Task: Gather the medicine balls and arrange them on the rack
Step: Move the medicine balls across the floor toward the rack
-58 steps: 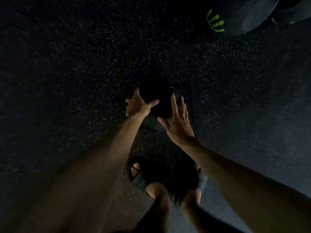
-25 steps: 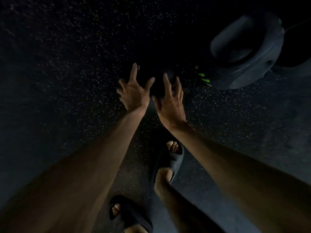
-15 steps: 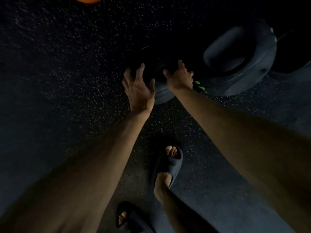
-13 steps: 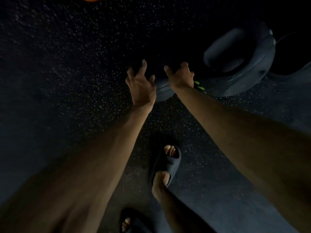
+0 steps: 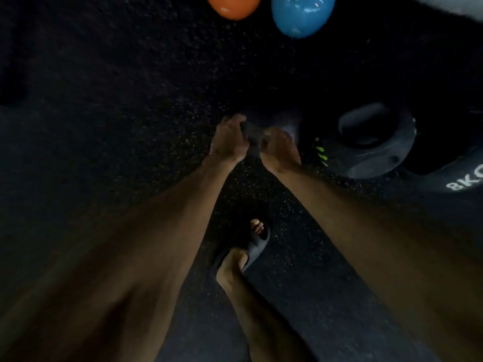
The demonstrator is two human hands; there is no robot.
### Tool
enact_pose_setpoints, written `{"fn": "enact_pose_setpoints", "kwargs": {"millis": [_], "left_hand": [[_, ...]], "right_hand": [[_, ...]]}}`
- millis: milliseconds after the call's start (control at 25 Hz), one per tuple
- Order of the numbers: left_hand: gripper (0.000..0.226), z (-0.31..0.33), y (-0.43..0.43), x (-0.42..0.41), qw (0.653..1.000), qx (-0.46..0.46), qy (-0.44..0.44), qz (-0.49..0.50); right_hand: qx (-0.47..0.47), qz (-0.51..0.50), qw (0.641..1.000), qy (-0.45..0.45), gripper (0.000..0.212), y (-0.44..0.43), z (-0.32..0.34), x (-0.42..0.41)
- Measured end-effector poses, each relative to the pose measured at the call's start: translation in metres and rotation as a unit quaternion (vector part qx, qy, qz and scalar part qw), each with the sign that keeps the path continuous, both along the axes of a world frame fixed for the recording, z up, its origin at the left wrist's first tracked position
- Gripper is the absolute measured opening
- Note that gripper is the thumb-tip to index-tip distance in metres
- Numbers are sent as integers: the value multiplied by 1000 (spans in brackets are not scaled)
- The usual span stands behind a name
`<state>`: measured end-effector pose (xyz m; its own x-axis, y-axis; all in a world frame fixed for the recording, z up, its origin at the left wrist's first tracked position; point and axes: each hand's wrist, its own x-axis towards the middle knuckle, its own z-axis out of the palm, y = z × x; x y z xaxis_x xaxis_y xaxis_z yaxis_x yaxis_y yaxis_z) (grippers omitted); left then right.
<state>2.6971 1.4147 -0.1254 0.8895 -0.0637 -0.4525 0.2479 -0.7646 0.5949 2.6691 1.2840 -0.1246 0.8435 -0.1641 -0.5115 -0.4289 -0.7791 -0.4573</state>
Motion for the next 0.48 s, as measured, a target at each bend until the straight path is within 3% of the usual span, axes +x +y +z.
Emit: {"fn": "enact_pose_setpoints", "kwargs": {"millis": [160,320,480], "left_hand": [[29,86,126,-151,993,60,38,92],[28,168,223,-339,974,84,91,189],[30,243,304,-525,952,99,83,277]], "right_hand": [[12,156,987,23,32,106,98,-88],[15,272,960,61,34,196,194,-222],[4,381,921,77,34,281,267,-371]]}}
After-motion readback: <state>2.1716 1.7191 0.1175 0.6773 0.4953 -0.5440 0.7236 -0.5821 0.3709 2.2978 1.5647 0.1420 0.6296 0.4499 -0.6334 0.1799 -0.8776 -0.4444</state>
